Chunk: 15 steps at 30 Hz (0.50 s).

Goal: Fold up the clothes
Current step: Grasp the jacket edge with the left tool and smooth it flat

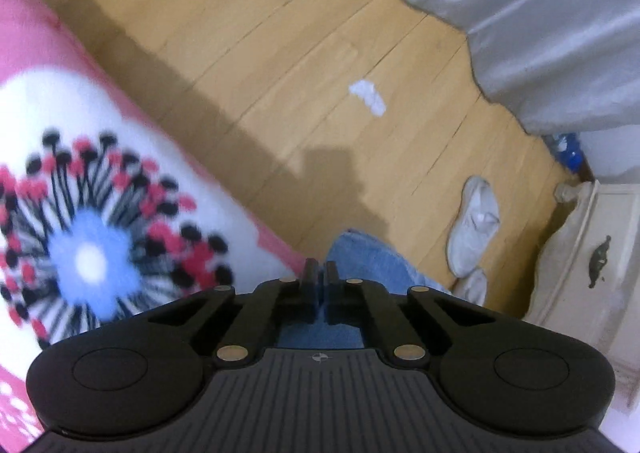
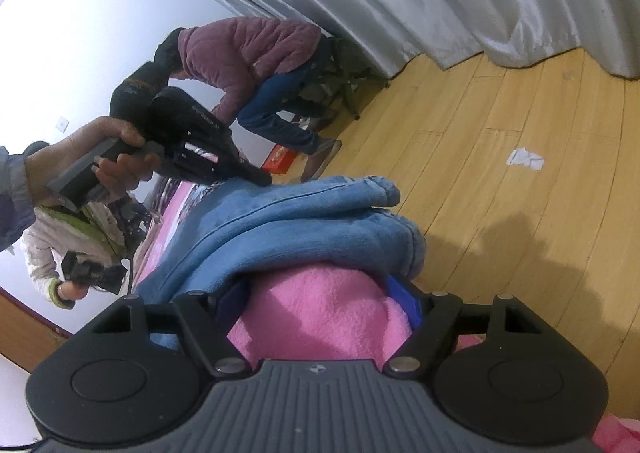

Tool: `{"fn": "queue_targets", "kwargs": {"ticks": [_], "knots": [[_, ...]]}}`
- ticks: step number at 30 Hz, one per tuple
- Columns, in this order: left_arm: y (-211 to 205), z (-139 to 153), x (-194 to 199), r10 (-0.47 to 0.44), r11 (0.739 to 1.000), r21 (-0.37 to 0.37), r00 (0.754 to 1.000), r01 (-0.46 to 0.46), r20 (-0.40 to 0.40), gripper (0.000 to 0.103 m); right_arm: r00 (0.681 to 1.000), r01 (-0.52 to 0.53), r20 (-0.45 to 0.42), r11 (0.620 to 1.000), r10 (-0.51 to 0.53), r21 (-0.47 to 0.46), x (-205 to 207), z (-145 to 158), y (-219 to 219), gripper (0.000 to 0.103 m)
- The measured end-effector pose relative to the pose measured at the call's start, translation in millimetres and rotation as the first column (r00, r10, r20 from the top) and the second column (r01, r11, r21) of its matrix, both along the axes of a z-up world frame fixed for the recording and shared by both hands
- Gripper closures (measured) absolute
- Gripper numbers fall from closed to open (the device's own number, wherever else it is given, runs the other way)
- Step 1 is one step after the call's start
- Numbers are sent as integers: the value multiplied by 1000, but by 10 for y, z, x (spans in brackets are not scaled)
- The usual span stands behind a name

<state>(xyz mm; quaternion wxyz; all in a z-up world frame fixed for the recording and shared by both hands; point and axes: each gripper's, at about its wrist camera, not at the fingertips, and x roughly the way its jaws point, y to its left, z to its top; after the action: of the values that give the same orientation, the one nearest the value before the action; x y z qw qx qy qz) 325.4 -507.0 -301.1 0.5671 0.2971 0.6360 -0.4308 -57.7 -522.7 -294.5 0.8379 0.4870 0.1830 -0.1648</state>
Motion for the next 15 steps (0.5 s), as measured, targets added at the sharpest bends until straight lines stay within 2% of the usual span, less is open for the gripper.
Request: {"fn": "queue_targets", "kwargs": {"ticks": [2,4,5,7,9,11,13,15], "knots": [[-106,62,22,-1,999,-36,998,3,56,103,1000,1,1,1000,-1,-1,2,0,3,25],[-194,185,101,34,994,-105,987,-17,158,103,1000,3,2,1000,-3,-3,1,-12,6,25],[-225,258,198,56,991,-131,984,-34,168,103,1000,3,3,1000,-3,-4,0,-20,7,25],[-322,273,317,96,983,-167,985,-71,144,103,1000,4,4,1000,-4,-5,0,-36,11,25],[-403,235,329,56,990,-137,994,-44,89,102,1000,4,8,1000,-4,-3,4,-49,11,25],[-354,227,291,15,996,-94,999,-11,34,93,1000,2,10,1000,-2,4,9,-57,-4,25],[-251,229,204,-66,996,-67,997,67,27,65,1000,1,12,1000,-1,10,12,-66,-17,25],[-54,272,167,-147,988,-46,989,148,27,61,1000,1,14,1000,-1,15,13,-67,-17,25]]}}
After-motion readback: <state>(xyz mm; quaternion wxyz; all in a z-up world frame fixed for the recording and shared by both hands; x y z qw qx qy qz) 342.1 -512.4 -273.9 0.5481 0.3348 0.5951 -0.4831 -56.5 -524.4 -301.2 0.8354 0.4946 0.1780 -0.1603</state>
